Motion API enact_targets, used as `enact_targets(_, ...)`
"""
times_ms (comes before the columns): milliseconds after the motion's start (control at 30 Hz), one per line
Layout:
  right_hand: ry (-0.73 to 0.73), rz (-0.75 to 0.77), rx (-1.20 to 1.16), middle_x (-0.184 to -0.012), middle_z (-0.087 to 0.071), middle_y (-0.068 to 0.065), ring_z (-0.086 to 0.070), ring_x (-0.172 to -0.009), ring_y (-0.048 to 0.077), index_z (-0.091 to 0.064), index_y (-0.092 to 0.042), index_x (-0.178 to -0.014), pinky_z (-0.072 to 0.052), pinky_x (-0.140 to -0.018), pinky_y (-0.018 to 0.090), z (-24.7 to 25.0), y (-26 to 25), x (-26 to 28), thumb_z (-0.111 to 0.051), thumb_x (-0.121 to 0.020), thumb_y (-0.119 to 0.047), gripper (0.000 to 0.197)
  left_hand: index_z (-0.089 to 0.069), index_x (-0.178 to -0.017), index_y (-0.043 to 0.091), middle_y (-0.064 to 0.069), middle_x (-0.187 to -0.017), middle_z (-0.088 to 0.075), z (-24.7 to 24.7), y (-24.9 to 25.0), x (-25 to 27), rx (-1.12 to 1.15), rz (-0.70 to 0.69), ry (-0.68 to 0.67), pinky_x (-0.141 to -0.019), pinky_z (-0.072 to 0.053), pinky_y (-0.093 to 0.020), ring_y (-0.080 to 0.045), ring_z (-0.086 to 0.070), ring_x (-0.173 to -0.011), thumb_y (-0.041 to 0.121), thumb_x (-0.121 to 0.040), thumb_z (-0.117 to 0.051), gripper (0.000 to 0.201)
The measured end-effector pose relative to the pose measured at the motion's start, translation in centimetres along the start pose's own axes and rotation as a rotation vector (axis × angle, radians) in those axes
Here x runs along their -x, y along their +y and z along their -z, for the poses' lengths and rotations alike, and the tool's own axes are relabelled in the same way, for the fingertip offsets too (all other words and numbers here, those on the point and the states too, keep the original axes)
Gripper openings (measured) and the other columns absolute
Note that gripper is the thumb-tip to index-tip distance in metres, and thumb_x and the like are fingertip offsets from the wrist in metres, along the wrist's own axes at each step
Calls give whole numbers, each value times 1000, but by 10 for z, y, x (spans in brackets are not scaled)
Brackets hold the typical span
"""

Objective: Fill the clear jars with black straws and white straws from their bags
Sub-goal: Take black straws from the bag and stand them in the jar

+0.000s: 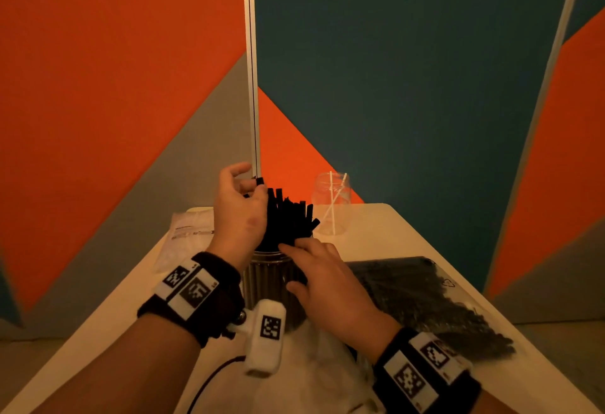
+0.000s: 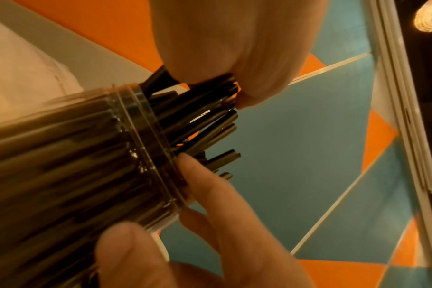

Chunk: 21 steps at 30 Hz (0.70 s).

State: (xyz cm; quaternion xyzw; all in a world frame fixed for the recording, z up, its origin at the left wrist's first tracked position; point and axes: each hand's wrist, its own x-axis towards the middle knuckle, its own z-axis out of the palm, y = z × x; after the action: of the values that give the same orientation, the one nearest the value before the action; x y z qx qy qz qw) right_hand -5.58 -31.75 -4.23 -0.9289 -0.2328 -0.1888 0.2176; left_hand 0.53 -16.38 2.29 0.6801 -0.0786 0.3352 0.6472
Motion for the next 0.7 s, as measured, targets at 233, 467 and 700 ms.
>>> enact_targets(233, -79, 11, -25, -163, -23, -8, -22, -146, 16, -25, -33, -158, -27, -120, 35, 5, 5, 3, -65, -96, -26, 74, -58, -137, 18, -1, -122, -67, 10, -4, 16, -612, -416, -202, -83, -40, -17, -16, -62, -107, 14, -99, -51, 39)
enact_targets(467, -180, 9, -51, -169, -2, -9, -6, -153, 11, -15, -34, -160, -14, -123, 31, 15, 7, 12, -66, -96, -30, 82, -54, -136, 10, -9, -137, -58, 15, 1, 25, -906, -548, -348, -101, -45, -36, -27, -56, -125, 23, -100, -48, 38)
enact_targets(700, -208, -178, 13, -167, -17, -9, -13, -152, 12, -20, -37, -158, -13, -118, 27, 51, 50, 41, -59, -98, -42, 72, -45, -146, 11, -10, -153, -41, 18, 20, 43, -967, -563, -413, -120, -24, -42, -24, -35, -143, 30, -103, -42, 47)
